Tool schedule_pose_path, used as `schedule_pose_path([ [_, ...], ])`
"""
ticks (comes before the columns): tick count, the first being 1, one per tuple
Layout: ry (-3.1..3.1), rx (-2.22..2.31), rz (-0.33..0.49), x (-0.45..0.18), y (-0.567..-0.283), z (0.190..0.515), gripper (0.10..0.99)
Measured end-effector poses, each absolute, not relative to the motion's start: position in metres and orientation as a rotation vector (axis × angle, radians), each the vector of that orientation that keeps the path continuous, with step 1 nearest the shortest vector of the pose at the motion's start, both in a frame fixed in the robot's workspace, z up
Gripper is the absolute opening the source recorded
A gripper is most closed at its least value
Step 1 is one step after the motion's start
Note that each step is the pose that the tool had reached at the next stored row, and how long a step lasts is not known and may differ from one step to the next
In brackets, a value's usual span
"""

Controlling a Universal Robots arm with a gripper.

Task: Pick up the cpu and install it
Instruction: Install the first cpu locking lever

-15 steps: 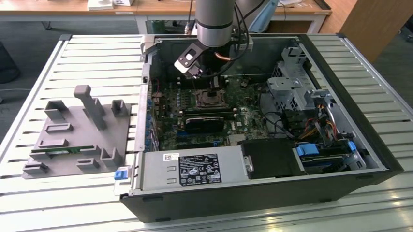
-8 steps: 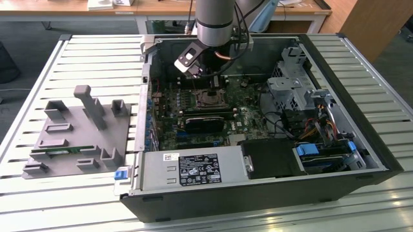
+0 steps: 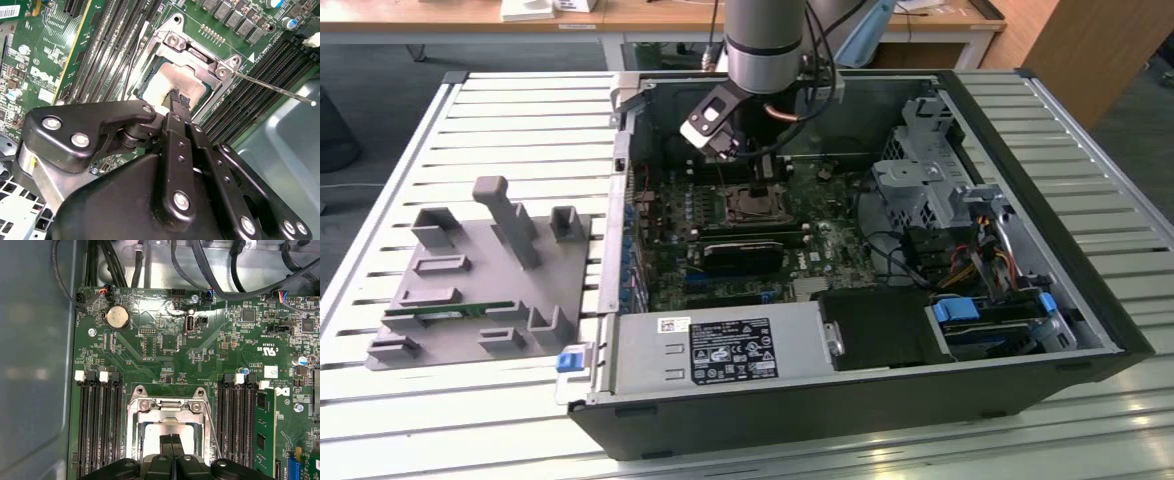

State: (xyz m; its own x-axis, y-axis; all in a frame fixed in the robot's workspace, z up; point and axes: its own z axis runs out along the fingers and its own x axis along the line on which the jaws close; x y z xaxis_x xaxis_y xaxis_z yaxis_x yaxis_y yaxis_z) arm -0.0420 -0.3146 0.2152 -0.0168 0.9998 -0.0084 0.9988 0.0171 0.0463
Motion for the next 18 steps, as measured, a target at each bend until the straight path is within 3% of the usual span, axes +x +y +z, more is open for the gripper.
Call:
schedule_pose_path([
  [18,2.213,2.175,0.042,-0.0421,-0.3146,0.2219,0.106],
])
